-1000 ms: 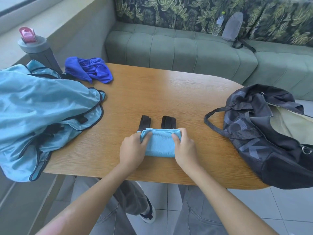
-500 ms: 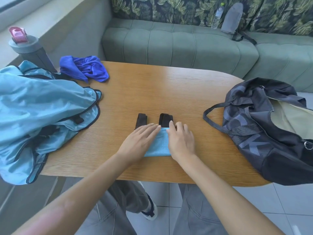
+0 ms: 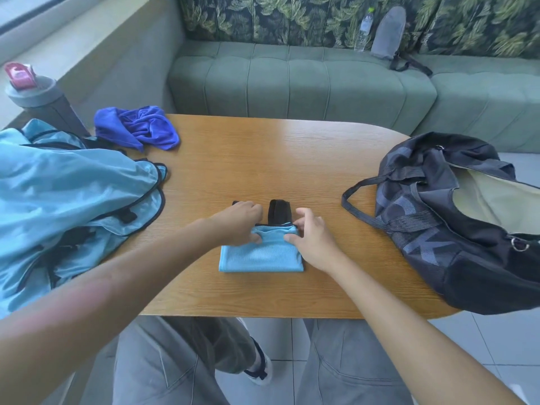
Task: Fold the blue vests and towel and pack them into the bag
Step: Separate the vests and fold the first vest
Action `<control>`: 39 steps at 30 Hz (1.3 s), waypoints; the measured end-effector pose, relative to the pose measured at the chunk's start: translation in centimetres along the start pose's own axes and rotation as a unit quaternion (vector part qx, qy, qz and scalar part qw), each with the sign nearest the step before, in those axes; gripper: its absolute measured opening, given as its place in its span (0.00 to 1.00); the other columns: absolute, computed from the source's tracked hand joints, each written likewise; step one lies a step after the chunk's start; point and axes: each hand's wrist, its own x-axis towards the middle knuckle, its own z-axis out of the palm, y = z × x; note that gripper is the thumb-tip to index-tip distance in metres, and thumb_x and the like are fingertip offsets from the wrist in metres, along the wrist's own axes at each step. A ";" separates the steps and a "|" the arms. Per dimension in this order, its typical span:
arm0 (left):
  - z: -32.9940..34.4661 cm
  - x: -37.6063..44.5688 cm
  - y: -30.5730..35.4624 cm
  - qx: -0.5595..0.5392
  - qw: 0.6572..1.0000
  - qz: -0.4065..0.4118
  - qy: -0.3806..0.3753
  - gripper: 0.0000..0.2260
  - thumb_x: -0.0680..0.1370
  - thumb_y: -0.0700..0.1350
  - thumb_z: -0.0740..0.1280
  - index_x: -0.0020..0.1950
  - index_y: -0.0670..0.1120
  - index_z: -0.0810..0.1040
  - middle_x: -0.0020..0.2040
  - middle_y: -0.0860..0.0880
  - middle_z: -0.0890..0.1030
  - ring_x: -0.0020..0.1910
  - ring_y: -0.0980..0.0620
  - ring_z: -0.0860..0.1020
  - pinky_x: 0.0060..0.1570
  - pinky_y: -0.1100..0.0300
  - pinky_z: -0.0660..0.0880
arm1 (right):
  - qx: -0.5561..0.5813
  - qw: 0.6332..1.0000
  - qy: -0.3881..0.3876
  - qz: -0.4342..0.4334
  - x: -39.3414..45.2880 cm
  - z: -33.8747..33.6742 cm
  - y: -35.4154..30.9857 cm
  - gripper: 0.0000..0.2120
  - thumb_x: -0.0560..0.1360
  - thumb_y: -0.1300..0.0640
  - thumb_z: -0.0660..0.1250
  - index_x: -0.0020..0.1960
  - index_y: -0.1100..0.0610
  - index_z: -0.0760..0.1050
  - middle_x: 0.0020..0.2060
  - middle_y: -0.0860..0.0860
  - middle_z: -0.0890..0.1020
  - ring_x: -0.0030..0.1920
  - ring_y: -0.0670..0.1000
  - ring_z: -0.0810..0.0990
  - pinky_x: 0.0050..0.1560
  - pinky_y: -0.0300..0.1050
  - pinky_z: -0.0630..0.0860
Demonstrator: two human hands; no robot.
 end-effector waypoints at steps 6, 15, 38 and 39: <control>-2.9 0.9 1.4 -0.037 0.989 -0.023 -0.143 0.21 0.74 0.53 0.76 0.62 0.51 0.71 0.53 0.53 0.77 0.52 0.50 0.76 0.52 0.54 0.76 | -0.043 0.994 -0.105 0.007 0.7 -2.1 -1.8 0.23 0.77 0.56 0.73 0.70 0.53 0.71 0.67 0.50 0.77 0.65 0.51 0.76 0.65 0.46 0.72; -3.7 -1.8 2.3 -0.072 0.997 0.005 -0.009 0.13 0.70 0.51 0.74 0.46 0.44 0.78 0.42 0.46 0.81 0.40 0.47 0.78 0.38 0.53 0.74 | 0.039 0.992 0.013 -0.117 -2.7 -4.9 -1.6 0.19 0.76 0.58 0.74 0.64 0.49 0.74 0.60 0.43 0.76 0.59 0.43 0.76 0.64 0.45 0.75; -9.3 -6.9 16.2 -0.291 0.917 0.192 0.197 0.06 0.81 0.48 0.70 0.51 0.50 0.86 0.45 0.56 0.87 0.43 0.58 0.83 0.43 0.62 0.79 | 0.668 0.728 0.123 0.089 -10.2 -9.4 -2.3 0.18 0.81 0.52 0.68 0.66 0.62 0.78 0.61 0.59 0.83 0.62 0.58 0.82 0.66 0.60 0.76; -10.1 -7.0 16.7 -0.338 0.900 0.186 0.201 0.09 0.82 0.49 0.68 0.49 0.49 0.86 0.44 0.55 0.87 0.41 0.56 0.83 0.41 0.61 0.79 | 0.673 0.722 0.129 0.095 -10.4 -10.3 -2.4 0.17 0.81 0.54 0.68 0.65 0.61 0.78 0.60 0.58 0.84 0.61 0.58 0.83 0.66 0.61 0.76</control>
